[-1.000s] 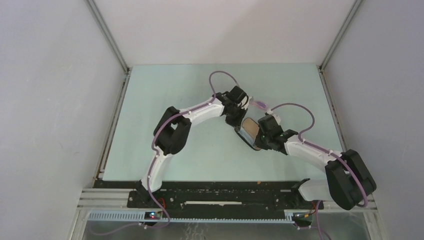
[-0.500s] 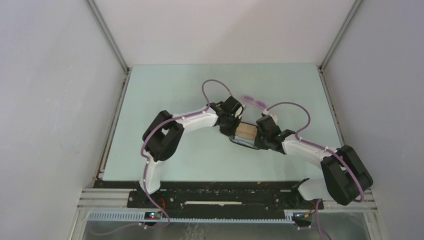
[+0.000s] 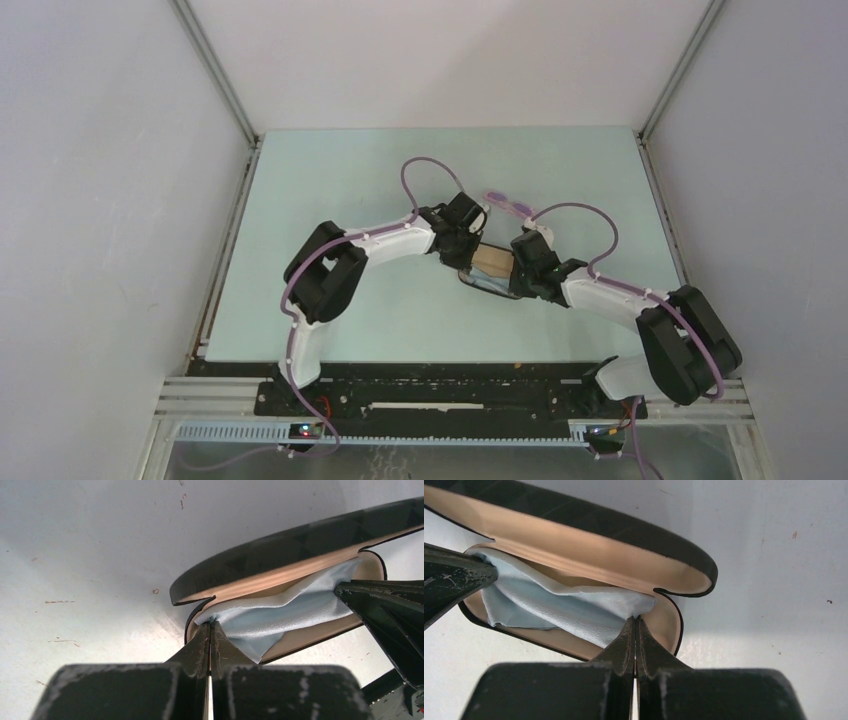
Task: Organize the sunglasses
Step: Place the glasses cleaning cloth in the sunglasses case, then adjust the glasses cleaning cloth in the sunglasses case.
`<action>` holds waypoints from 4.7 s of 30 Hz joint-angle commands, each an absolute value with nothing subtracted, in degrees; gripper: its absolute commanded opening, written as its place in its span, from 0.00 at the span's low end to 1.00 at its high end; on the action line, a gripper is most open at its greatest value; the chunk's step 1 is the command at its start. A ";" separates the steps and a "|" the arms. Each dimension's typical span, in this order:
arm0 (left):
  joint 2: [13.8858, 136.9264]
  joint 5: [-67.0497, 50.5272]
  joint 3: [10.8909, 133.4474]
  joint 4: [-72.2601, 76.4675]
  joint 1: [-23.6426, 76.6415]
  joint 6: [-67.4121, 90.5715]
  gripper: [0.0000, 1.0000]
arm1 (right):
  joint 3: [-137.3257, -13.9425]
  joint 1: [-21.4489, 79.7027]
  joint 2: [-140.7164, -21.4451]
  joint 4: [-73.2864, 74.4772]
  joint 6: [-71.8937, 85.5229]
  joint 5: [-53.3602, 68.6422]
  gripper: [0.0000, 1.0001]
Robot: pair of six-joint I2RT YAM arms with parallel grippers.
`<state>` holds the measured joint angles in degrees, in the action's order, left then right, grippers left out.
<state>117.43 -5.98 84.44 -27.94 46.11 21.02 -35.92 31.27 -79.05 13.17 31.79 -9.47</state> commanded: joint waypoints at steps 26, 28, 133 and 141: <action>116.88 0.99 87.70 -26.51 46.12 21.13 0.00 | -37.30 29.75 -80.79 14.05 33.96 -18.62 0.00; 116.30 1.46 87.09 -25.96 46.10 21.31 0.00 | -37.28 29.71 -80.61 14.50 34.60 -19.54 0.00; 106.83 -2.01 80.97 -25.05 48.34 25.62 0.52 | -43.32 27.80 -68.03 19.97 34.12 -10.46 0.20; 102.01 -1.01 79.73 -25.79 48.41 25.89 0.58 | -43.25 25.99 -65.21 21.37 33.22 -9.85 0.22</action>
<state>106.59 -2.68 81.67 -25.41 48.01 26.46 -41.43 26.89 -67.07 20.23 33.82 -9.37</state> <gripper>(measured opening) 0.573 0.215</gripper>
